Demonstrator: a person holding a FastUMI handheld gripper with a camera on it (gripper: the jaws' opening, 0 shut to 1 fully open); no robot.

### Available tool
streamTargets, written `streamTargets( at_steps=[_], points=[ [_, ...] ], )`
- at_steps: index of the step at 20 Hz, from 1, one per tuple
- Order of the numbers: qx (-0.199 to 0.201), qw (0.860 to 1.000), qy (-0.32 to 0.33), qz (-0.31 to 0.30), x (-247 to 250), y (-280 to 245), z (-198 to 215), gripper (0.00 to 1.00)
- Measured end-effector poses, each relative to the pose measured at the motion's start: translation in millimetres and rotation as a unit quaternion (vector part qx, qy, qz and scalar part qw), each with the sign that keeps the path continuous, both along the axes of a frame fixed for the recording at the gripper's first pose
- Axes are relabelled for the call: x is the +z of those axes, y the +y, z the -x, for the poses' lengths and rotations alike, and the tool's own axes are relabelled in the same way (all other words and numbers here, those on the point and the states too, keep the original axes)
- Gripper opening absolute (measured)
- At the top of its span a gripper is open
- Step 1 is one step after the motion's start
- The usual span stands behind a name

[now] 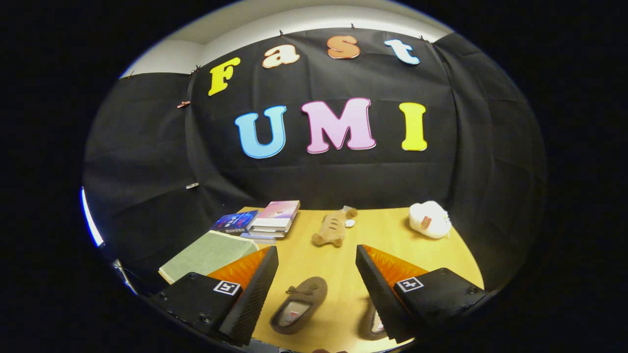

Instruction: Open the storage box then place both shoes into the box .Put the left shoe in first, then the right shoe, with the right side of both shoes facing outward in a uniform manner.

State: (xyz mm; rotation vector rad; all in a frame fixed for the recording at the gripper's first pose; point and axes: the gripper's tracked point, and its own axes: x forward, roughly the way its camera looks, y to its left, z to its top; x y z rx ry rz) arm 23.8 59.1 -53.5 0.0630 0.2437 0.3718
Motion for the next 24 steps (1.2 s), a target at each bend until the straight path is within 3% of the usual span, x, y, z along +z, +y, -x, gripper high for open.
streamTargets(
  at_steps=[5, 9, 12, 16, 19, 22, 24],
  points=[
    [0.094, 0.987, 0.094, -0.085, -36.4, 73.2, 25.8, 0.99],
    [0.162, 0.952, 0.198, -0.166, -75.6, 116.2, 47.7, 0.98],
    [0.178, 0.921, 0.27, -0.217, -107.6, 134.8, 50.1, 0.98],
    [0.199, 0.896, 0.315, -0.242, -135.7, 151.0, 50.5, 0.98],
    [0.233, 0.864, 0.356, -0.268, -146.5, 172.5, 59.4, 0.98],
    [0.266, 0.814, 0.423, -0.297, -156.2, 189.5, 76.6, 0.98],
    [0.273, 0.794, 0.442, -0.316, -159.8, 196.6, 81.5, 0.98]
  ],
)
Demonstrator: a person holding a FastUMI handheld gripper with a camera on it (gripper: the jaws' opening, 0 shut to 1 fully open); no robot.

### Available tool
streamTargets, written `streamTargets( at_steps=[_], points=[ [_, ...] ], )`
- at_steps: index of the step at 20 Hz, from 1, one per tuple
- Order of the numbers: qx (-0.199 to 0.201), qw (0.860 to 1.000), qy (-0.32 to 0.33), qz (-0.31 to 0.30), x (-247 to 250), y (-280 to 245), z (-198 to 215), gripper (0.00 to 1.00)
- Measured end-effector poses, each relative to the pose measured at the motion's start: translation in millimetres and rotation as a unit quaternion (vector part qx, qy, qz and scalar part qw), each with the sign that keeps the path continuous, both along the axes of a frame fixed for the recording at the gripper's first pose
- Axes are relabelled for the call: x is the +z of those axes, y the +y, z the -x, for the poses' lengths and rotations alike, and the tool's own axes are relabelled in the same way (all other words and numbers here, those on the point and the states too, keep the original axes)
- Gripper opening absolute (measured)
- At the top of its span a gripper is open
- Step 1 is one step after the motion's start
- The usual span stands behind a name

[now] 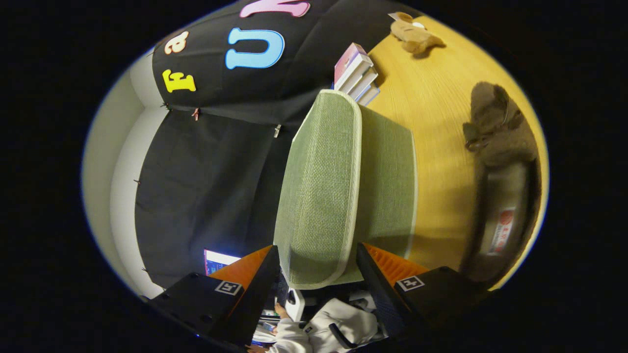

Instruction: Open the storage box then place both shoes into the box .Put the left shoe in first, then the right shoe, with the right side of both shoes facing outward in a uniform manner.

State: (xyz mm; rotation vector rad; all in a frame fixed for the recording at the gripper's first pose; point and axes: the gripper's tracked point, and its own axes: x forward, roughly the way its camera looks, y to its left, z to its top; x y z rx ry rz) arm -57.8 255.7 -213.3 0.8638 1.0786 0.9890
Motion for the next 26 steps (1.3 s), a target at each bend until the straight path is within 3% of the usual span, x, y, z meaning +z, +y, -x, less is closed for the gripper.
streamTargets(
  at_steps=[4, 8, 10, 12, 15, 16, 17, 19, 21, 22, 23, 25, 26],
  points=[
    [0.012, 0.999, 0.038, -0.027, 2.1, 8.5, 3.5, 0.98],
    [-0.01, 0.994, 0.092, -0.057, 14.7, 1.5, -5.5, 0.96],
    [-0.013, 0.993, 0.1, -0.058, 14.2, -1.7, -6.4, 0.85],
    [-0.011, 0.991, 0.116, -0.059, 16.7, -2.6, -6.5, 0.84],
    [-0.009, 0.989, 0.133, -0.072, 26.3, -3.0, -3.7, 0.7],
    [-0.01, 0.988, 0.134, -0.071, 27.0, -5.4, -2.5, 0.7],
    [-0.012, 0.986, 0.14, -0.089, 34.7, -5.1, -3.7, 0.55],
    [-0.006, 0.981, 0.153, -0.117, 52.6, -1.5, -1.6, 0.52],
    [-0.014, 0.984, 0.139, -0.107, 52.4, -0.4, -4.6, 0.51],
    [-0.029, 0.986, 0.133, -0.095, 43.6, 15.7, -24.3, 0.35],
    [-0.027, 0.985, 0.139, -0.097, 47.7, 10.9, -14.0, 0.18],
    [-0.025, 0.985, 0.144, -0.091, 50.0, 11.8, -9.7, 0.17],
    [-0.026, 0.986, 0.138, -0.086, 50.9, 13.2, -12.2, 0.09]
  ],
)
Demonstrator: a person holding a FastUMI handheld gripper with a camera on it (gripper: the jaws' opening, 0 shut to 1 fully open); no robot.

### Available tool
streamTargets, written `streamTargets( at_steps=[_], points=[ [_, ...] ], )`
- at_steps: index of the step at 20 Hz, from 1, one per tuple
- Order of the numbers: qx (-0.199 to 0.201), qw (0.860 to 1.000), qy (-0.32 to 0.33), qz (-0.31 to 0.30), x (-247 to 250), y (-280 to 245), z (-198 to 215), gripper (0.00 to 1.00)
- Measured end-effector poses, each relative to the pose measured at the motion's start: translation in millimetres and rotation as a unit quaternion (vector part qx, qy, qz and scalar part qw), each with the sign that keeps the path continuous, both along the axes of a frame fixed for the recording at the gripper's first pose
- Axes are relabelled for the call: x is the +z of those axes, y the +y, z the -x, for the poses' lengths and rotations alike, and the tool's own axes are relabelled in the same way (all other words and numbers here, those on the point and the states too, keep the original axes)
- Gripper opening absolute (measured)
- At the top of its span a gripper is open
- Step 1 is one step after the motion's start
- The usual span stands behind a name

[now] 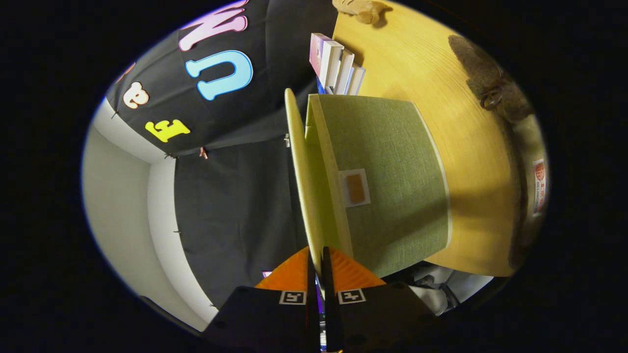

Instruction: Open the storage box then place both shoes into the box .Put the left shoe in first, then the right shoe, with the right side of both shoes facing outward in a uniform manner.

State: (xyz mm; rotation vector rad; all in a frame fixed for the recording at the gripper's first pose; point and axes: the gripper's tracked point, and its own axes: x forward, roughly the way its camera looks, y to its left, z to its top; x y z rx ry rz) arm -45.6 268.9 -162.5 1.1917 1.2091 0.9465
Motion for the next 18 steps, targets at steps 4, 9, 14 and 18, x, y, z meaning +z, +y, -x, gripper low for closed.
streamTargets(
  at_steps=[4, 9, 14, 18],
  points=[
    [-0.003, 1.0, -0.008, 0.009, 19.7, 5.3, -2.0, 0.06],
    [0.015, 0.997, -0.058, 0.04, 63.7, 24.3, 1.1, 0.05],
    [0.028, 0.992, -0.106, 0.056, 115.4, 74.0, 3.8, 0.05],
    [0.035, 0.991, -0.115, 0.064, 140.8, 135.3, 10.0, 0.05]
  ],
)
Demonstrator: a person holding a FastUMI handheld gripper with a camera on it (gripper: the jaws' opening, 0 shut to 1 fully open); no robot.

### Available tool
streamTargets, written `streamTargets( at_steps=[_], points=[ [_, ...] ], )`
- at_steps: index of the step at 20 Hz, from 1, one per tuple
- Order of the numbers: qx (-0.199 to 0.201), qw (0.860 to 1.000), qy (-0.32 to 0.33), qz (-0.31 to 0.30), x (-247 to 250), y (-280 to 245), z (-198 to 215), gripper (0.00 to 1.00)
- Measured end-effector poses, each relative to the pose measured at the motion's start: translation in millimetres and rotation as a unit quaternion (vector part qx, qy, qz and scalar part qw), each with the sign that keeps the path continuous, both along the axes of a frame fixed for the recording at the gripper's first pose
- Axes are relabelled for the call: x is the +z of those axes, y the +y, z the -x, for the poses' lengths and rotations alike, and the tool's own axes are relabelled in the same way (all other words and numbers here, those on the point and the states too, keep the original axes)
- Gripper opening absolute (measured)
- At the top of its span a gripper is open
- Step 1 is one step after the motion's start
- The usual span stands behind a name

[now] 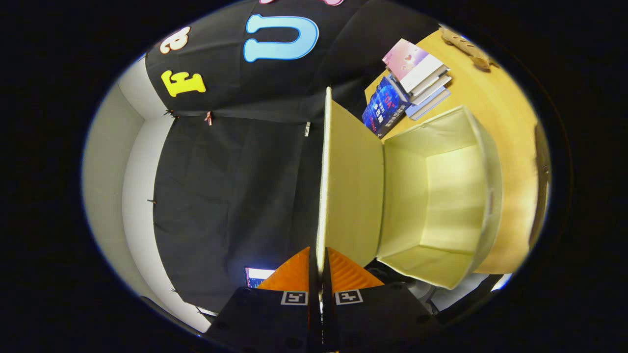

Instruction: Open the storage box then place both shoes into the box .Put the left shoe in first, then the right shoe, with the right side of both shoes facing outward in a uniform manner.

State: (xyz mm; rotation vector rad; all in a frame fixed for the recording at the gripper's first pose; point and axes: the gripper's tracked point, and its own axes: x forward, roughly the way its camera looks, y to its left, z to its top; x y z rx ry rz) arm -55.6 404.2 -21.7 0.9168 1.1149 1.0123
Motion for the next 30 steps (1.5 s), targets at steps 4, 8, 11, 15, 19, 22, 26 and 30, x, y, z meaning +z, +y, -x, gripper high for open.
streamTargets(
  at_steps=[4, 8, 11, 15, 19, 22, 26, 30],
  points=[
    [0.019, 0.999, -0.031, 0.015, 5.8, 68.9, 14.1, 0.06],
    [0.028, 0.998, -0.045, 0.036, -7.8, 128.8, 18.1, 0.07],
    [0.03, 0.997, -0.048, 0.057, -29.8, 169.2, 19.1, 0.07],
    [0.036, 0.994, -0.052, 0.094, -73.9, 211.0, 19.4, 0.07],
    [0.032, 0.986, -0.09, 0.134, -112.2, 220.2, 7.4, 0.3],
    [0.029, 0.978, -0.141, 0.148, -112.6, 198.2, -2.3, 0.69],
    [-0.02, 0.968, -0.194, 0.159, -82.4, 139.1, -25.2, 0.97],
    [-0.075, 0.941, -0.264, 0.2, -64.0, 55.3, -42.7, 0.98]
  ],
)
